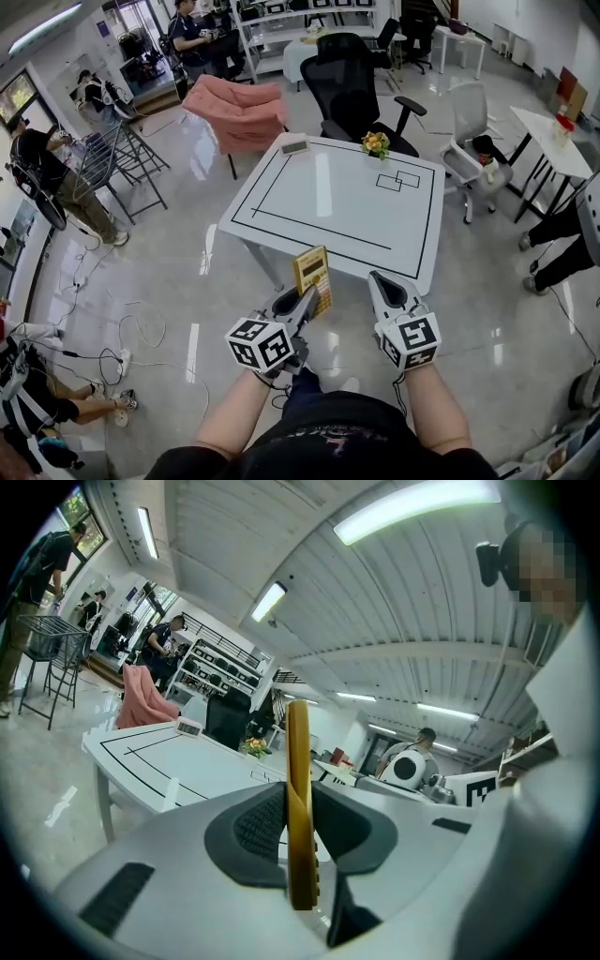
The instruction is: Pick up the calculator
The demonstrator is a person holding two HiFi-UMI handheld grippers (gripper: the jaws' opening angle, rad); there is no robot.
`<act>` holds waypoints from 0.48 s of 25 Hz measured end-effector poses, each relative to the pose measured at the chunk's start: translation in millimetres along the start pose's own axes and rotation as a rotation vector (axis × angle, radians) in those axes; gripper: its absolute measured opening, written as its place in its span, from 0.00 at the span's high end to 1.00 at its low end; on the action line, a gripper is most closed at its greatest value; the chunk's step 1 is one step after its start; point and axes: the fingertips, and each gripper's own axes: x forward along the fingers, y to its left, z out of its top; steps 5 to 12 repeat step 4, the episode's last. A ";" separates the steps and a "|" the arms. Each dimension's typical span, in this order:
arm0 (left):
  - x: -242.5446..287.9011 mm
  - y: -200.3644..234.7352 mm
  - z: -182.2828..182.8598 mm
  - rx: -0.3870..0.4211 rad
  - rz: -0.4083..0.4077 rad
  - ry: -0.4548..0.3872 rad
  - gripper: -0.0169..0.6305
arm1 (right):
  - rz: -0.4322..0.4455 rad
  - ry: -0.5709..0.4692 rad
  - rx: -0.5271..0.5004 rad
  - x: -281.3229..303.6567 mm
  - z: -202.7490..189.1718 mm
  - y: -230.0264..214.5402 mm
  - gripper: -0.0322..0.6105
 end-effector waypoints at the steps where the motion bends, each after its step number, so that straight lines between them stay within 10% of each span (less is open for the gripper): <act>1: -1.0 -0.4 0.0 0.000 0.000 0.001 0.85 | -0.001 0.000 0.001 -0.8 0.1 0.8 0.95; 12: -3.3 -1.2 -1.1 -0.002 0.002 0.006 0.85 | -0.002 -0.001 0.005 -2.9 0.3 2.3 0.95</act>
